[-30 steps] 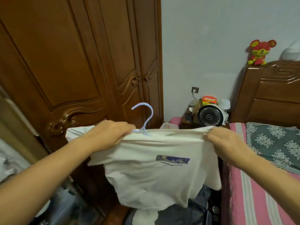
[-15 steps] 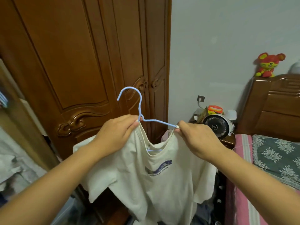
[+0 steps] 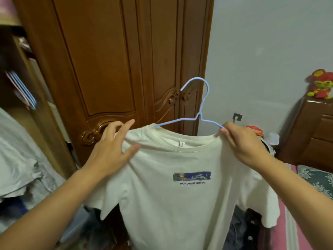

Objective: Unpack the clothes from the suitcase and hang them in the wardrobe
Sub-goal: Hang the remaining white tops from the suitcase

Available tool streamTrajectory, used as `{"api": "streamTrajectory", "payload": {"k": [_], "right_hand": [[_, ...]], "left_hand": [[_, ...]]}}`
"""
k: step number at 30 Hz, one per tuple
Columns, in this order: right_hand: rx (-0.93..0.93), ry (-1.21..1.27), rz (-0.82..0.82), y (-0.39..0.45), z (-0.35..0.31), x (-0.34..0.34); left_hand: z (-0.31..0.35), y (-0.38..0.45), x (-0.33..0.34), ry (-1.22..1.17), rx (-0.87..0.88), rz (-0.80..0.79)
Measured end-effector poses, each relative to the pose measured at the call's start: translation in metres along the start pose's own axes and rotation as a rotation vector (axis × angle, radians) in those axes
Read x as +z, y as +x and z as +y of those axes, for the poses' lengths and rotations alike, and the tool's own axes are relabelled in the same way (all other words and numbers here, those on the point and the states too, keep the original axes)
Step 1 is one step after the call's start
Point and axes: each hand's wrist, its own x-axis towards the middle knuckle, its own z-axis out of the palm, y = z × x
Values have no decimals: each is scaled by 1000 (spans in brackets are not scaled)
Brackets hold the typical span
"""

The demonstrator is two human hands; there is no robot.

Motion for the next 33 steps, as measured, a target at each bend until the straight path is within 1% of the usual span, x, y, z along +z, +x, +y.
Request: {"api": "streamTrajectory", "payload": {"k": [2,3,4,5,7,8,9,10,11,12,14,15,16,17,18,20,21,22,23,24,25,26,27,28,29,30,32,33], "right_hand": [[13,-31,-4,8,1,-5],[15,-66,-10,9,4,-8],[7,-97,-9,9,8,-10],[-12,-121,-4,7,11,-12],[-57,-120,-17,6,12,-12],[-80,-100,-25,6,9,-8],[-90,-65,-32,8,4,-3],[-93,-15,-45,11,-3,3],[-101,45,-57,14,-13,9],[-119,93,-69,19,-23,15],[-173,160,-91,32,-47,28],[-195,211,-115,40,-61,32],[-193,280,-157,51,-74,36],[-167,350,-231,60,-83,41],[-137,400,-353,69,-88,44],[-100,492,-645,85,-95,49],[-65,577,-757,91,-100,51],[-19,703,-826,95,-109,54],[21,821,-842,99,-122,58],[74,928,-824,103,-140,64],[87,938,-765,106,-161,73],[25,837,-686,109,-180,87],[-75,651,-615,111,-198,103],[-162,492,-569,114,-215,117],[-214,347,-545,118,-231,129],[-232,258,-534,124,-245,138],[-240,122,-504,142,-273,148],[-265,68,-461,154,-286,151]], "left_hand": [[-6,-5,6,-172,-175,-68],[-16,-6,7,-267,-197,-79],[-29,-5,4,-302,-162,-71],[-43,-2,-5,-254,-111,-86],[-65,6,-29,-19,-128,-185],[-71,11,-39,40,-117,-213],[-70,16,-46,17,-66,-203],[-60,19,-50,-82,-7,-184],[-44,19,-52,-168,43,-195],[-24,17,-51,-192,87,-224],[1,8,-45,-40,125,-277],[3,5,-43,49,118,-261],[-7,6,-42,114,92,-202],[-21,6,-44,146,40,-135],[-38,6,-49,159,-27,-86],[-80,4,-57,106,-148,14],[-102,3,-60,52,-193,68],[-122,2,-64,1,-238,90],[-139,2,-67,-37,-285,74],[-158,2,-69,-31,-328,20],[-178,3,-71,40,-373,-65],[-195,3,-75,171,-440,-159],[-212,3,-80,314,-522,-221],[-227,2,-88,421,-592,-231],[-241,-1,-101,503,-638,-200],[-254,-5,-117,579,-653,-127],[-279,-13,-152,680,-660,49],[-292,-16,-168,702,-667,130]]}}
